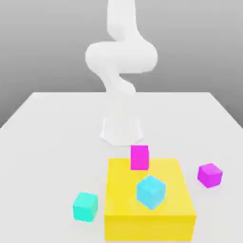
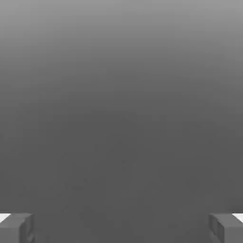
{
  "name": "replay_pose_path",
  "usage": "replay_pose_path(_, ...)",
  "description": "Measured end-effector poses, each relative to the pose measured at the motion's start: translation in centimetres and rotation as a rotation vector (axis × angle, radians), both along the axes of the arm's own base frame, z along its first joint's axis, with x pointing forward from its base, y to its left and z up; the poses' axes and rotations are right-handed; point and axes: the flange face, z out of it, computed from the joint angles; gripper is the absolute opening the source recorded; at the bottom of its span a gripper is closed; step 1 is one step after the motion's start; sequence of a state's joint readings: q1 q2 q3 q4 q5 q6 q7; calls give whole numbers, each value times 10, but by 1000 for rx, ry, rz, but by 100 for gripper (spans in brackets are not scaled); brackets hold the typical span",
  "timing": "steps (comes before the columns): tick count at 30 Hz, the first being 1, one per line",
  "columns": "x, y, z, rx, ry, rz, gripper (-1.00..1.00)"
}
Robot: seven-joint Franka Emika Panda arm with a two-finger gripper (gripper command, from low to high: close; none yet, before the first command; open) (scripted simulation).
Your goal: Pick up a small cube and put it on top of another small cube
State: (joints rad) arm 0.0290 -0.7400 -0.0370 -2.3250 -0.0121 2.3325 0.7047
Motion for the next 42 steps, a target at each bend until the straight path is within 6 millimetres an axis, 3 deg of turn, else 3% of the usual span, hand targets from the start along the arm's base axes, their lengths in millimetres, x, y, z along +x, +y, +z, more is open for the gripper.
replay_pose_path(9,65,-25,-123,-175,182,274,0)
replay_pose_path(18,90,-47,-252,-312,348,564,0)
replay_pose_path(26,80,-65,-364,-406,484,840,0)
replay_pose_path(35,37,-87,-475,-475,624,1162,0)
replay_pose_path(41,33,-89,-539,-483,637,1196,0)
replay_pose_path(42,32,-89,-547,-481,637,1196,-100)
